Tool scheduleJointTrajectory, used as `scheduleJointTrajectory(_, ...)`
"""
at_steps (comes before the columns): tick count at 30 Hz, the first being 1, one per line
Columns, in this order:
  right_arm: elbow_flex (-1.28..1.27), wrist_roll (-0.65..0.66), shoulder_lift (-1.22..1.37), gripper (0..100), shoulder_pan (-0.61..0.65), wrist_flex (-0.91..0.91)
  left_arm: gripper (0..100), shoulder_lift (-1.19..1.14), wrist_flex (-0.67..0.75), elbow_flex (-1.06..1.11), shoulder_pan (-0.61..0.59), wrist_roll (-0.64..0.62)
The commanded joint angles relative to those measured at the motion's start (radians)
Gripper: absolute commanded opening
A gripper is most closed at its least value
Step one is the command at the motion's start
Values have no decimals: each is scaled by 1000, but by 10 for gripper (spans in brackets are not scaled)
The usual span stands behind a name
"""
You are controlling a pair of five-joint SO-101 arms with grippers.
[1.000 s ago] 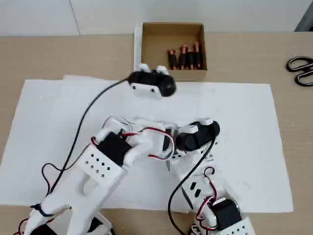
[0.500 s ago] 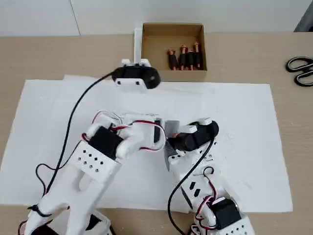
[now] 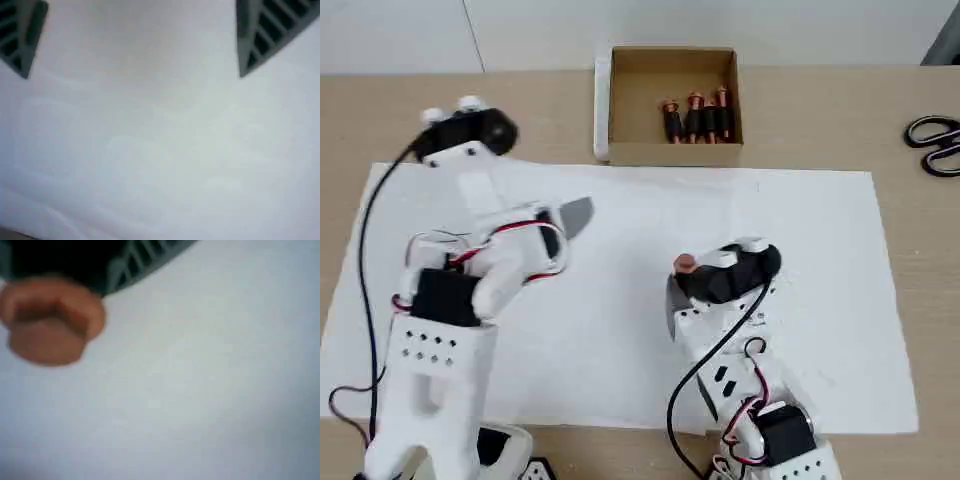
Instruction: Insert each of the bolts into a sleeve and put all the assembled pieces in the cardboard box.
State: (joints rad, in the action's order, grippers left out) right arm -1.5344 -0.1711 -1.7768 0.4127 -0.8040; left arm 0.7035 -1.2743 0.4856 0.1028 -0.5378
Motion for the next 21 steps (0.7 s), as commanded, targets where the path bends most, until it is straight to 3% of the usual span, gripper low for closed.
scheduleJointTrajectory(1,103,72,1,3,-94,61,254,61,-117,-4,-69,0)
scheduleJointTrajectory(8,414,201,134,3,-205,77,254,153,-345,-10,-229,0)
scheduleJointTrajectory(15,890,201,671,3,-220,70,254,258,-373,-2,-394,91)
scheduleJointTrajectory(21,1278,201,1155,3,-219,68,254,311,-373,22,-442,229)
